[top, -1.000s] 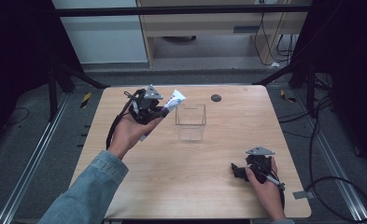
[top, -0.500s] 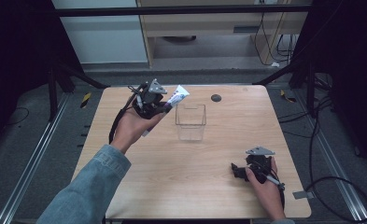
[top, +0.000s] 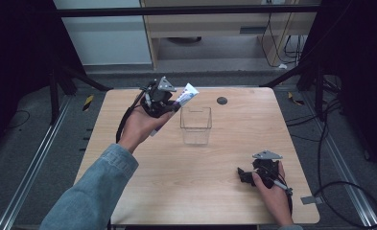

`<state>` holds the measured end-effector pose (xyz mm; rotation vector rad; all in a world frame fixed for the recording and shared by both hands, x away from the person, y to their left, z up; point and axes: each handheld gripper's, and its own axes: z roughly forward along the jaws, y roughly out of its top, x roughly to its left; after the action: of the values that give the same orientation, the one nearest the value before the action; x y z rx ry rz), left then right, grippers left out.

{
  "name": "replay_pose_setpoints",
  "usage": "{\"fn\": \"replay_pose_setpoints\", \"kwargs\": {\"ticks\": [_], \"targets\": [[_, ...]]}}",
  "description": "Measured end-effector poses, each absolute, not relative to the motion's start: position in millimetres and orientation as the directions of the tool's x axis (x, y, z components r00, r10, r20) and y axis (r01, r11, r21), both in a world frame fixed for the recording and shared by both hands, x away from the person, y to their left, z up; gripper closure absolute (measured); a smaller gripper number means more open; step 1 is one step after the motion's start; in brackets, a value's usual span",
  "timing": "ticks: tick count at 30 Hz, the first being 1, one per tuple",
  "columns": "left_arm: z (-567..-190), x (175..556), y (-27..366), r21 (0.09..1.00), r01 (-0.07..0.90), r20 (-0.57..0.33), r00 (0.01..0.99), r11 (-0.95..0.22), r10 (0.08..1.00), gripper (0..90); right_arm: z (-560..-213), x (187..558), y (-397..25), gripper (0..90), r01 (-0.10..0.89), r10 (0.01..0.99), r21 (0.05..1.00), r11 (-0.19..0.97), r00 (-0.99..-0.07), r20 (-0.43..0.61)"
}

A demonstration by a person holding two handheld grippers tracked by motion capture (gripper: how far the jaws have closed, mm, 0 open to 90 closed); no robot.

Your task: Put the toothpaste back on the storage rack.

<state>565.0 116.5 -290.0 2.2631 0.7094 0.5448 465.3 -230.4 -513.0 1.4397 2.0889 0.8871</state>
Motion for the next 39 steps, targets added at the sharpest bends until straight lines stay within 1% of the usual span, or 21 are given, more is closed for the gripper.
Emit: {"fn": "replay_pose_setpoints", "kwargs": {"ticks": [14,24,27,28,30,39], "targets": [[-286,579,106,0.729,0.336,0.159,0.764,-0.596,0.625,77.7,-513,465,-230,0.3,0.645,0.935,0.722,0.249,-0.354,-0.006],[-274,589,89,0.736,0.314,0.172,0.77,-0.6,0.614,77.7,-513,465,-230,0.3,0.645,0.935,0.723,0.248,-0.354,-0.005],[-273,594,86,0.738,0.319,0.163,0.771,-0.594,0.616,77.7,-513,465,-230,0.3,0.645,0.935,0.723,0.248,-0.354,-0.005],[-274,598,85,0.746,0.329,0.143,0.77,-0.579,0.622,77.7,-513,465,-230,0.3,0.645,0.935,0.723,0.248,-0.354,-0.005],[-274,600,83,0.747,0.332,0.137,0.771,-0.576,0.622,77.7,-513,465,-231,0.3,0.644,0.935,0.723,0.251,-0.355,-0.007],[-277,615,64,0.75,0.322,0.134,0.781,-0.578,0.61,77.8,-513,465,-230,0.3,0.643,0.935,0.725,0.246,-0.354,-0.003]]}}
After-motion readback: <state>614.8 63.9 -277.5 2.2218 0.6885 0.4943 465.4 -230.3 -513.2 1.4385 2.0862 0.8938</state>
